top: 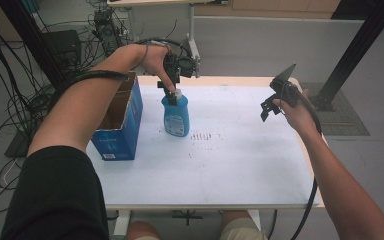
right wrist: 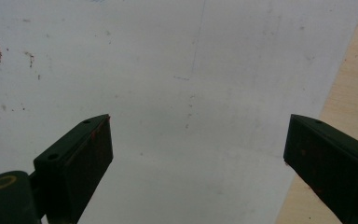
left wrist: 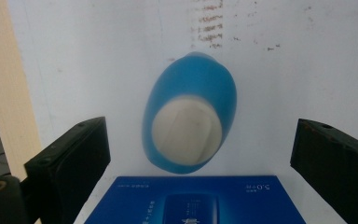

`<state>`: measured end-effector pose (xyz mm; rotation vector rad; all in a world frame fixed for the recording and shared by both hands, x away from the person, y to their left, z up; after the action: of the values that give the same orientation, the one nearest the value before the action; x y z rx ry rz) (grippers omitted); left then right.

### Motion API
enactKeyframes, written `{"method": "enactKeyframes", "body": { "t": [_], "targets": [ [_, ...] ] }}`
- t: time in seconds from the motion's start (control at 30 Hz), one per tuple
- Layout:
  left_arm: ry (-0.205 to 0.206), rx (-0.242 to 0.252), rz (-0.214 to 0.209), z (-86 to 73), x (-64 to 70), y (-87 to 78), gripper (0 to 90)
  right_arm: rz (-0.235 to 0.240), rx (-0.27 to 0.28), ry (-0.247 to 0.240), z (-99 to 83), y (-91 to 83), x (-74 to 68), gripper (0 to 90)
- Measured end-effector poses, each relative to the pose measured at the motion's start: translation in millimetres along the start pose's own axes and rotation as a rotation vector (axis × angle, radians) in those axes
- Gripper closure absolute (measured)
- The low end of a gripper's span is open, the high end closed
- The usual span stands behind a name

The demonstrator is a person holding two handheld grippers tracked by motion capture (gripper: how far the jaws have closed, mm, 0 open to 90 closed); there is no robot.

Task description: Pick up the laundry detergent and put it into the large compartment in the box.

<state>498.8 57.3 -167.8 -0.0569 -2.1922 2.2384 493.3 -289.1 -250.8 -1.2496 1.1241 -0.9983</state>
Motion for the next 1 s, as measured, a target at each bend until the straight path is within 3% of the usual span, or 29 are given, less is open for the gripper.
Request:
{"method": "enactKeyframes", "body": {
  "t": [0.83, 1.0],
  "targets": [
    [0.034, 0.007, 0.005, 1.7, -5.4, 22.1, 4.6, 0.002, 0.0, 0.004, -0.6, 1.9, 2.1, 8.0],
    [0.042, 0.005, -0.013, 0.6, -7.4, 30.7, 4.8, 0.003, -0.008, 0.004, 0.1, 6.6, 2.8, 8.0]
  ]
}}
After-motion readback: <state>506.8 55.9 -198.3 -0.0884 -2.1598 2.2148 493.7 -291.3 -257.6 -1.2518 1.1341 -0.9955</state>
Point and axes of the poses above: each handheld gripper's, and its own axes: y roughly forward along the jaws, z roughly out of its top, x roughly to its right, the point moved 6 cm from there along y, roughly forward along the jaws, and after that the axes turned 1 degree about -x, right-handed, at the moved point
